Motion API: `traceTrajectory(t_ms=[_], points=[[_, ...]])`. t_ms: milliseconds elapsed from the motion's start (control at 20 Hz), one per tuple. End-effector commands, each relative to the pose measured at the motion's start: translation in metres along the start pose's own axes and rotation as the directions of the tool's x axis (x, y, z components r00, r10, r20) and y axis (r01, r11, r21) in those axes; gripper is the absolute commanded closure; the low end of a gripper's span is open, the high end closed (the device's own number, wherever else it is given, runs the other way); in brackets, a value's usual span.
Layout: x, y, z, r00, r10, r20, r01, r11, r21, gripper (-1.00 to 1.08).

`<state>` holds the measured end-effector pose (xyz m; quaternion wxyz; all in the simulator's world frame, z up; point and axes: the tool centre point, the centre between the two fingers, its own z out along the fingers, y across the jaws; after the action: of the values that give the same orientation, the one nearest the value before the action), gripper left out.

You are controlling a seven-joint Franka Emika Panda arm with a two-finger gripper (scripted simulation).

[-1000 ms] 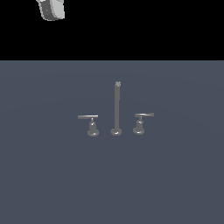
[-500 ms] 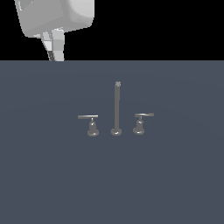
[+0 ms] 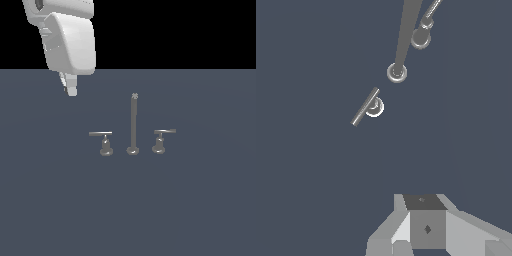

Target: Turn on the faucet by rotating a designated handle.

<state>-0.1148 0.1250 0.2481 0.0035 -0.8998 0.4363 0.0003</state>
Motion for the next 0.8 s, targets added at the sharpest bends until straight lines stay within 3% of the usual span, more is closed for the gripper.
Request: traceTrajectory(t_ms=[0, 750], points=[[0.004, -0.009, 0.012, 0.999, 0.046, 0.001, -0.046, 0.999, 0.002, 1.08], [0.038, -0.055, 0.081, 0.955, 0.297, -0.001, -0.297, 0.955, 0.000, 1.08]])
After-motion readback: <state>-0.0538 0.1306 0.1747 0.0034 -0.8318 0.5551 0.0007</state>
